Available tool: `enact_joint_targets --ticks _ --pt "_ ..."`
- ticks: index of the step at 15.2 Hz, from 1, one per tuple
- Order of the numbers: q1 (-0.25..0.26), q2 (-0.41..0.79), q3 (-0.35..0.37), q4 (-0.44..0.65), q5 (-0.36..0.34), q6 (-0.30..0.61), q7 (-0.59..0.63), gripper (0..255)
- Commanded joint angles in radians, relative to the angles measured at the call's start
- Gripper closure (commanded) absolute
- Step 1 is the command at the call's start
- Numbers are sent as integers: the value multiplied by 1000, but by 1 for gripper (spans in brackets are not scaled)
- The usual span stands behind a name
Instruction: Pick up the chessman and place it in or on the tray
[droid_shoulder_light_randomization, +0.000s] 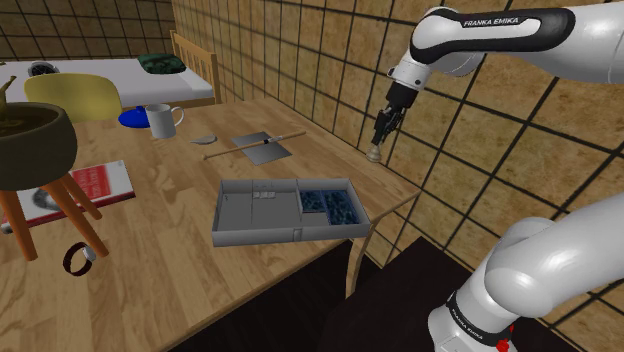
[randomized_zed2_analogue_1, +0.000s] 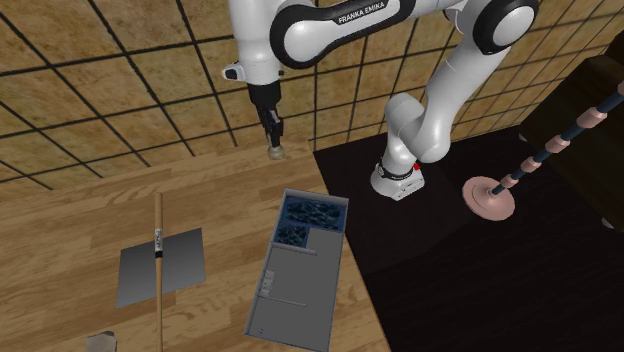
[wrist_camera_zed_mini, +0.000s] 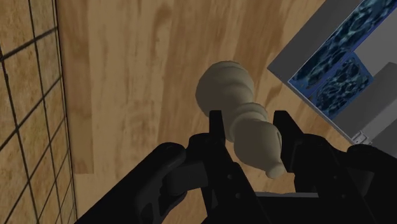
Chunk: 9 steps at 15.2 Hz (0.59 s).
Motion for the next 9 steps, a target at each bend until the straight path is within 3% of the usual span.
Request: enact_joint_targets --ticks 1,4,9 --pt "1 -1 1 27 -1 -28 7 255" --pt "2 0 2 64 -2 -63 15 255" --pt "45 -24 94 37 30 -33 136 255"
